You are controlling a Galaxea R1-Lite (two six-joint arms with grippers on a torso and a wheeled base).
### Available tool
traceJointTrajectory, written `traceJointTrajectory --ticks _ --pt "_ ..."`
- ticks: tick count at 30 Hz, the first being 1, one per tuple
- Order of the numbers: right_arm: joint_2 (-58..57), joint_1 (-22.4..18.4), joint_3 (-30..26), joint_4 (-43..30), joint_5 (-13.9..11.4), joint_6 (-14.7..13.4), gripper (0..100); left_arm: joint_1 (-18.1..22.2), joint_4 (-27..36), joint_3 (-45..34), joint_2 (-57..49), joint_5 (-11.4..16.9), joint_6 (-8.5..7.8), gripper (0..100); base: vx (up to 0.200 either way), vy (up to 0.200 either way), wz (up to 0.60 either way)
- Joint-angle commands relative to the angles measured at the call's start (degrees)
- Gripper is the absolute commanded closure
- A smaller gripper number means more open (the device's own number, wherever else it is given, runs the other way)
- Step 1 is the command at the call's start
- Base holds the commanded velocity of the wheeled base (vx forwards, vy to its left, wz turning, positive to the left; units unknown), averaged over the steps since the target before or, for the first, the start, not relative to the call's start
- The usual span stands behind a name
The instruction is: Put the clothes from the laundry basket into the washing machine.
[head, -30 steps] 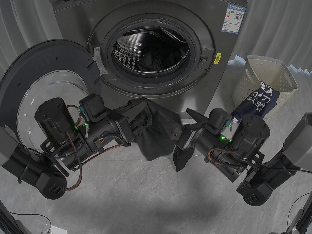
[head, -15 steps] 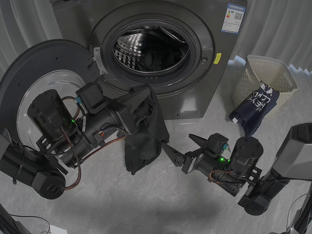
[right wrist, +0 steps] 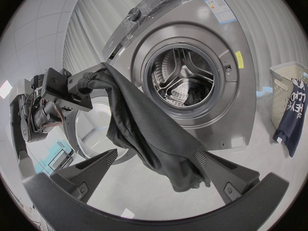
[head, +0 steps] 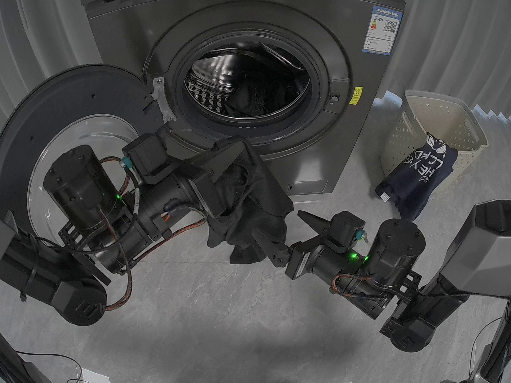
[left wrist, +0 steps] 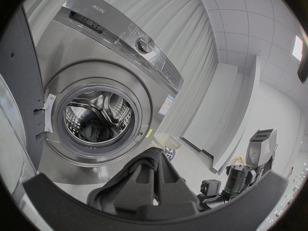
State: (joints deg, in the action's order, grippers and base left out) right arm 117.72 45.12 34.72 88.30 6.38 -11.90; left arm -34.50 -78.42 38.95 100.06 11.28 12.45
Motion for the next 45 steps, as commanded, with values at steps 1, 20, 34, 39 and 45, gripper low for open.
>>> traceJointTrajectory --ticks 1,20,34,39,45 --pt "0.8 0.2 2.2 0.0 0.0 0.3 0 0.0 -0.1 -0.2 -0.2 0.0 0.03 100 0.0 0.0 0.0" --pt "6.4 -1.5 15.8 -1.5 0.1 0.5 0 -1.6 -0.1 -1.8 -1.8 -0.8 -0.05 100 0.0 0.0 0.0" --pt "12.2 -10.0 18.5 -2.7 0.1 1.8 0 -1.5 0.6 -2.9 -5.0 -0.7 0.03 100 0.0 0.0 0.0" --pt "11.5 -13.5 19.0 -3.3 0.0 2.4 0 -1.4 0.6 -3.9 -5.9 -0.7 0.12 100 0.0 0.0 0.0" --pt "10.4 -16.1 18.0 -3.3 0.1 2.8 0 -1.2 0.6 -3.8 -5.9 -0.7 0.12 100 0.0 0.0 0.0"
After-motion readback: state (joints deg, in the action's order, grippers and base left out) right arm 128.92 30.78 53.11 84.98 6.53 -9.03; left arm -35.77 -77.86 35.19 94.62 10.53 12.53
